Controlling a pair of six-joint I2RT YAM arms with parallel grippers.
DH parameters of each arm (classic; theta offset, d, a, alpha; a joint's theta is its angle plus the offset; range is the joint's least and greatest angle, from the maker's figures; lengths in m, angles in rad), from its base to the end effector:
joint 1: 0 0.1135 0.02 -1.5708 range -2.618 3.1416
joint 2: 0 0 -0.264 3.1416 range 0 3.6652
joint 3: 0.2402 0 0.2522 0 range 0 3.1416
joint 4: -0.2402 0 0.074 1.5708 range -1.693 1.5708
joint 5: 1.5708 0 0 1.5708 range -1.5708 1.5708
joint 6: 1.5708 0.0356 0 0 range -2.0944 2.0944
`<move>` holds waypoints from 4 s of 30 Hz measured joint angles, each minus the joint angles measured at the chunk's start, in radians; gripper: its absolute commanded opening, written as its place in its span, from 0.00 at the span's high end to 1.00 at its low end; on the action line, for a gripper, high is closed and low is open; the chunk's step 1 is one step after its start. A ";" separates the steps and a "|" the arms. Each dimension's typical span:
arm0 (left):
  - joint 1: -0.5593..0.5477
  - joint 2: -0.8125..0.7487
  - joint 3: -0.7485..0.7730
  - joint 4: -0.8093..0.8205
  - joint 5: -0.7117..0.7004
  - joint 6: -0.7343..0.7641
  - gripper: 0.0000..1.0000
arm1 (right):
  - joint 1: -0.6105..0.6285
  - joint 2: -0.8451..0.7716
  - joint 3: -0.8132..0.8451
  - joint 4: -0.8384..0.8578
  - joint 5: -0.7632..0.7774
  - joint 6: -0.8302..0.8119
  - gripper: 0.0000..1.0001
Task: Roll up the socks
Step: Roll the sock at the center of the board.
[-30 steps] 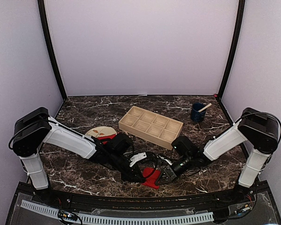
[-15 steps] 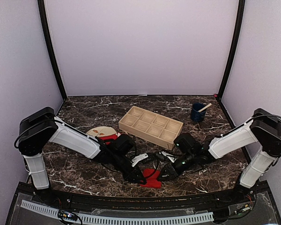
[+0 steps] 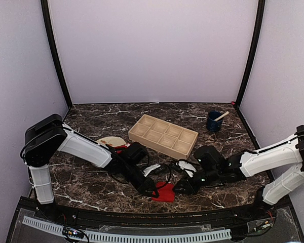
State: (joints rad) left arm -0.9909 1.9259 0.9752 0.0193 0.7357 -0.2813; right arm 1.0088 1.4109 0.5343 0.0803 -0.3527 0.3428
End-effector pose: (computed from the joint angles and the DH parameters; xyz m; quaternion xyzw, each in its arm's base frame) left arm 0.1788 -0.3166 0.1160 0.4137 0.7914 -0.4488 0.0331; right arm 0.1260 0.2231 0.1475 -0.3606 0.8399 0.3593 0.1885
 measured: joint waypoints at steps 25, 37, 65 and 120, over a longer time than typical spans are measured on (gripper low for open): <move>0.035 0.056 0.083 -0.127 0.117 -0.036 1.00 | 0.393 0.045 0.080 -0.092 0.567 -0.245 0.56; 0.035 0.065 0.088 -0.142 0.142 -0.025 1.00 | 0.394 0.126 0.139 -0.114 0.593 -0.310 0.56; 0.048 0.068 0.086 -0.132 0.135 -0.031 0.88 | 0.394 0.190 0.178 -0.156 0.537 -0.309 1.00; -0.020 -0.219 -0.156 0.131 -0.064 0.078 0.41 | -0.072 0.357 0.117 0.081 -0.531 0.044 1.00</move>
State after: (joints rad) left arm -1.0107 1.7065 0.8196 0.1505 0.6712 -0.2031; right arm 0.9363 1.7679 0.6514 0.1616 -0.8841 0.3870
